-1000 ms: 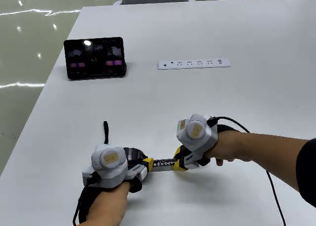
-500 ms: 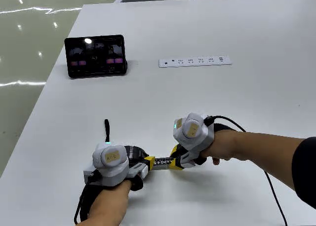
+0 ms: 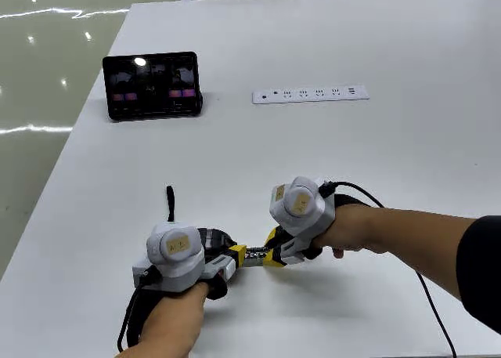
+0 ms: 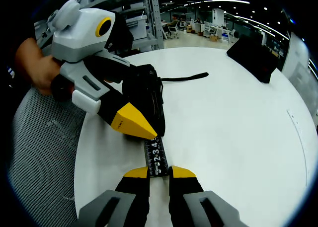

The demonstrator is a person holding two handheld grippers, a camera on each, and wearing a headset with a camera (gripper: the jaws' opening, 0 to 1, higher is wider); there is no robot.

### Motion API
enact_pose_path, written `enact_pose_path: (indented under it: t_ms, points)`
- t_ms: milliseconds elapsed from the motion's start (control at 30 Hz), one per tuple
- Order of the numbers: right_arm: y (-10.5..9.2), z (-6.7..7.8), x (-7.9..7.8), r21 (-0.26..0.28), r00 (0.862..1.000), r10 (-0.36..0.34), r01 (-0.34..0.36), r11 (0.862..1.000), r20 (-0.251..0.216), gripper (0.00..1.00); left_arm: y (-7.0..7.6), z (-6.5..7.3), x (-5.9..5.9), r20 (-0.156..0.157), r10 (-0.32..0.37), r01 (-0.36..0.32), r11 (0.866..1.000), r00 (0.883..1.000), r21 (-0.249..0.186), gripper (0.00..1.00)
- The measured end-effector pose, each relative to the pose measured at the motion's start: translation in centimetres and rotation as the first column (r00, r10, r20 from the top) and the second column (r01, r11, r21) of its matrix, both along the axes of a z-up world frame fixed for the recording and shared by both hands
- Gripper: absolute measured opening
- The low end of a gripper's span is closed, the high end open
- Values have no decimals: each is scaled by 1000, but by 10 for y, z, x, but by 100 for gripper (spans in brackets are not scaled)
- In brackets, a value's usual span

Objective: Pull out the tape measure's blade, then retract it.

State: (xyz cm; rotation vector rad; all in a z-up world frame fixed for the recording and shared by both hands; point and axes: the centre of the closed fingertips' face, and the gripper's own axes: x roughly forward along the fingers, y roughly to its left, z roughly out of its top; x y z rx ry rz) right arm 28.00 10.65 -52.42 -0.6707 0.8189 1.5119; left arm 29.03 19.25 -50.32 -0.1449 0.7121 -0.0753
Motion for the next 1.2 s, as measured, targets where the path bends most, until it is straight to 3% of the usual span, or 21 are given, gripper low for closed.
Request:
enact_pose_path:
  t_ms: [1200]
  points:
    - [20,-2,-3,34,1000,-2,2,999,2,11,-2,-1,0,-4,1,-1,1000,1000,-10,63]
